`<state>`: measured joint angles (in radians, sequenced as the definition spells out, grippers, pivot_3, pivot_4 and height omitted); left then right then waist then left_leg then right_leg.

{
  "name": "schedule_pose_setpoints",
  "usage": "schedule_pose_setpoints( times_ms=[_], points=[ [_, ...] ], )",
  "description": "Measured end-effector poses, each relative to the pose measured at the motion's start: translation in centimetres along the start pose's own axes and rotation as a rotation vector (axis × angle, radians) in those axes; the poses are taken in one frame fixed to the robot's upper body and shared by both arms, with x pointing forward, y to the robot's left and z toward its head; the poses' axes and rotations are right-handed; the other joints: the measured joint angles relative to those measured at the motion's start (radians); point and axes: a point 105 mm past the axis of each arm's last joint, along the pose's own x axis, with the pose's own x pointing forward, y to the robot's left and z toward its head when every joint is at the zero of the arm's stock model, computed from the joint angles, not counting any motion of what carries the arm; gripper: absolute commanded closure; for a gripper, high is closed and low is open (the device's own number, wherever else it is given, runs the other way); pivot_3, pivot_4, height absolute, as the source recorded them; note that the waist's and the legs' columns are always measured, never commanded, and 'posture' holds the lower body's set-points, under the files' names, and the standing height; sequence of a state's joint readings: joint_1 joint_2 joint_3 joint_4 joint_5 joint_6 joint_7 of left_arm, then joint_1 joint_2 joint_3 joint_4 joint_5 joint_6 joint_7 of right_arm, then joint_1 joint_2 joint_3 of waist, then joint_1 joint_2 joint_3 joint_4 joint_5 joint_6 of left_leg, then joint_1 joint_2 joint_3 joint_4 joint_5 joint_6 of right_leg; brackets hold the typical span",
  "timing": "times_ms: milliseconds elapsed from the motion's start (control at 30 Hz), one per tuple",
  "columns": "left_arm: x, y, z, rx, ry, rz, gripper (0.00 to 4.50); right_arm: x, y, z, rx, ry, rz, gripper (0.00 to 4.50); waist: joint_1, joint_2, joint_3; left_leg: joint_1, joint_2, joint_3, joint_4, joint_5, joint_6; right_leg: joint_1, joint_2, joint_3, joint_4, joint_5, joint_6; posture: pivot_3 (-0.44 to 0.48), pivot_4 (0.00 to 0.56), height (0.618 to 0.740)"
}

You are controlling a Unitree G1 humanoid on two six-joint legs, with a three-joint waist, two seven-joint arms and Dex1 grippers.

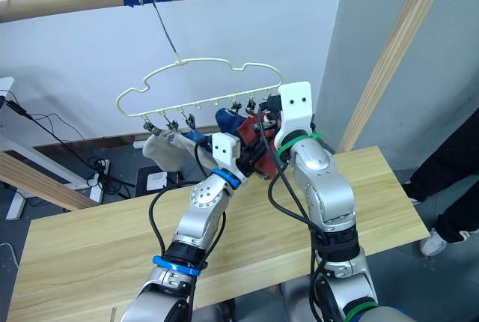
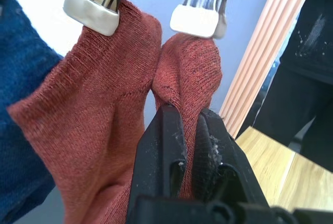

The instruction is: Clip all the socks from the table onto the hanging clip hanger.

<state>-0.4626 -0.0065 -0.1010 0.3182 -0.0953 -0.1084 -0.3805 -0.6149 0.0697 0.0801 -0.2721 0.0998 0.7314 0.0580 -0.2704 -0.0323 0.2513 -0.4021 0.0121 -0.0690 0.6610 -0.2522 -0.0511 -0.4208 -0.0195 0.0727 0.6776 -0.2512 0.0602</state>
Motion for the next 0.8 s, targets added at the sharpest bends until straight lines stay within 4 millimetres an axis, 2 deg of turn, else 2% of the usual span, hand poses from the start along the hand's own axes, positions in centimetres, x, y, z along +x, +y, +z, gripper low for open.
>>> schedule_pose_setpoints(
  times_ms=[333, 433, 600, 667, 767, 800],
  points=[
    [0.1, -0.2, 0.2, -0.008, -0.001, -0.005, 4.43, 0.0, 0.1, -0.2, 0.0, 0.005, 0.005, 4.5, 0.0, 0.0, 0.0, 0.0, 0.0, 0.0, 0.0, 0.0, 0.0, 0.0, 0.0, 0.0, 0.0, 0.0, 0.0, -0.327, 0.198, 0.74],
    [0.2, -0.4, 0.2, -0.011, -0.002, -0.009, 4.43, -0.1, 0.2, -0.3, -0.001, 0.008, 0.005, 3.63, 0.0, 0.0, 0.0, 0.0, 0.0, 0.0, 0.0, 0.0, 0.0, 0.0, 0.0, 0.0, 0.0, 0.0, 0.0, -0.327, 0.198, 0.74],
    [0.4, -0.6, 0.4, -0.012, -0.01, -0.016, 4.43, -0.1, 0.1, -0.5, -0.002, 0.013, 0.003, 1.7, 0.0, 0.0, 0.0, 0.0, 0.0, 0.0, 0.0, 0.0, 0.0, 0.0, 0.0, 0.0, 0.0, 0.0, 0.001, -0.327, 0.198, 0.74],
    [0.6, -0.6, 0.6, -0.009, -0.015, -0.018, 4.43, -0.1, 0.1, -0.5, -0.004, 0.014, 0.003, 1.07, 0.0, 0.0, 0.0, 0.0, 0.0, 0.0, 0.0, 0.0, 0.0, 0.0, 0.0, 0.0, 0.0, 0.0, 0.001, -0.328, 0.198, 0.74],
    [0.8, -0.7, 0.9, 0.002, -0.022, -0.023, 4.43, -0.2, -0.2, -0.5, -0.015, 0.017, -0.002, 1.07, 0.0, 0.0, 0.0, 0.0, 0.0, 0.0, 0.0, 0.0, 0.0, 0.0, 0.0, 0.0, 0.0, 0.0, 0.001, -0.33, 0.196, 0.74],
    [0.8, -0.6, 1.0, 0.01, -0.025, -0.023, 4.08, -0.4, -0.4, -0.4, -0.022, 0.016, -0.002, 1.04, 0.0, 0.0, 0.0, 0.0, 0.0, 0.0, 0.0, 0.0, 0.0, 0.0, 0.0, 0.0, 0.0, 0.0, 0.001, -0.33, 0.196, 0.74]
  ],
)
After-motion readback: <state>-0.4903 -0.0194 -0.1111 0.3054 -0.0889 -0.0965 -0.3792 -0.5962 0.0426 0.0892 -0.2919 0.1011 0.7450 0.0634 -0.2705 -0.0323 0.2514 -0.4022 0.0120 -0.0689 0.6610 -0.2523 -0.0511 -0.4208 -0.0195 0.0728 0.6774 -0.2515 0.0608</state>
